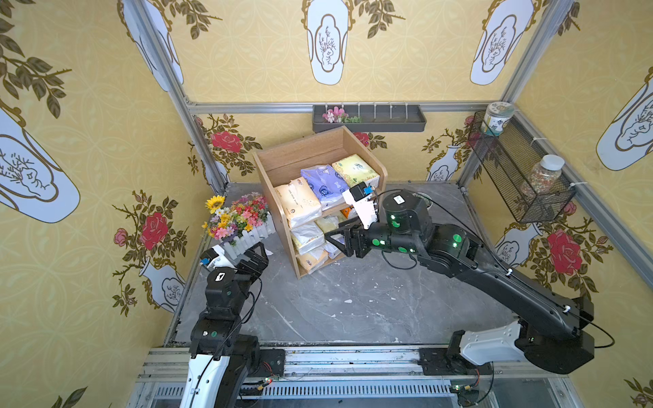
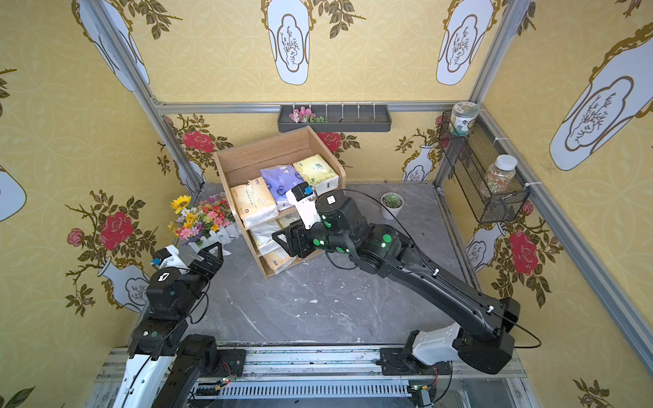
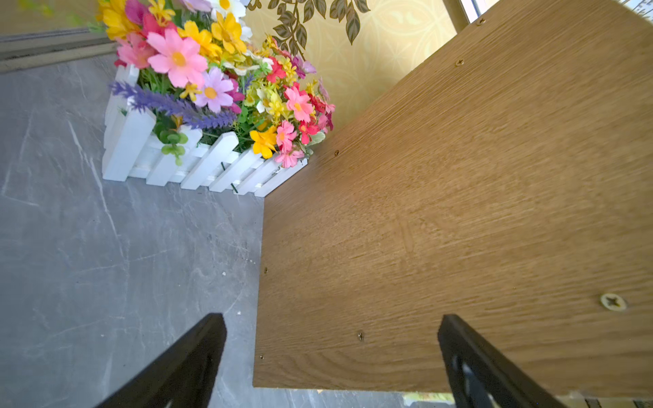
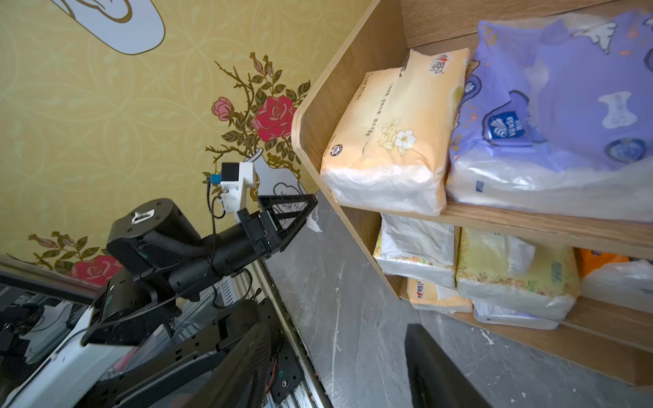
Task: Remove the tissue boxes from the shelf
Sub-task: Pick up a box of tissues from the shelf.
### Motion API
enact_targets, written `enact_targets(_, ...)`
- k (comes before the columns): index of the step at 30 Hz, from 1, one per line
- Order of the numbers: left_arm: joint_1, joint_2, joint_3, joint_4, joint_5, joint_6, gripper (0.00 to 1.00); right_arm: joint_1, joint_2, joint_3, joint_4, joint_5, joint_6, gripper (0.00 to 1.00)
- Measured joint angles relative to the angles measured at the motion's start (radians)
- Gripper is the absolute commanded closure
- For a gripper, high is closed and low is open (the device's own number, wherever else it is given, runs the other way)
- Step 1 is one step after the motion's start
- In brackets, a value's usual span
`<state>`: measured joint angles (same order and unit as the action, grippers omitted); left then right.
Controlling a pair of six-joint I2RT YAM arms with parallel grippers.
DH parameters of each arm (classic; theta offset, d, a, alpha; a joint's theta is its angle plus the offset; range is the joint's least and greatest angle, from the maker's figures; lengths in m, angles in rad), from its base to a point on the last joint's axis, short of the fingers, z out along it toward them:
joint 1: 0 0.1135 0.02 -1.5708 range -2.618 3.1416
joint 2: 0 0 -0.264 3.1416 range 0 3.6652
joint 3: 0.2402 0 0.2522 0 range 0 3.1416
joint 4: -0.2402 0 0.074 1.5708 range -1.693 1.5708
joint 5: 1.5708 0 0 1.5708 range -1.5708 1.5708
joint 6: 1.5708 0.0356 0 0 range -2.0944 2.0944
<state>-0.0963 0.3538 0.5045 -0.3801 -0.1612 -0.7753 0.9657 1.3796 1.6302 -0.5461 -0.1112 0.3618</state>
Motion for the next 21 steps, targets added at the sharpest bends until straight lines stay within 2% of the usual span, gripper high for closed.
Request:
enact_targets(8, 0.0, -0.016, 0.006, 0.007, 0.0, -0.021, 0.0, -0.01, 0.162, 0.192, -0.003, 0.071, -0.026, 0.43)
enact_targets(14, 0.0, -0.032, 0.012, 0.005, 0.003, -0.021, 0.0, -0.039, 0.268, 0.288, -0.007, 0.096, -0.025, 0.44)
enact_targets(21, 0.0, -0.037, 0.011, 0.005, 0.003, -0.023, 0.0, -0.05, 0.356, 0.362, -0.058, 0.136, -0.017, 0.52)
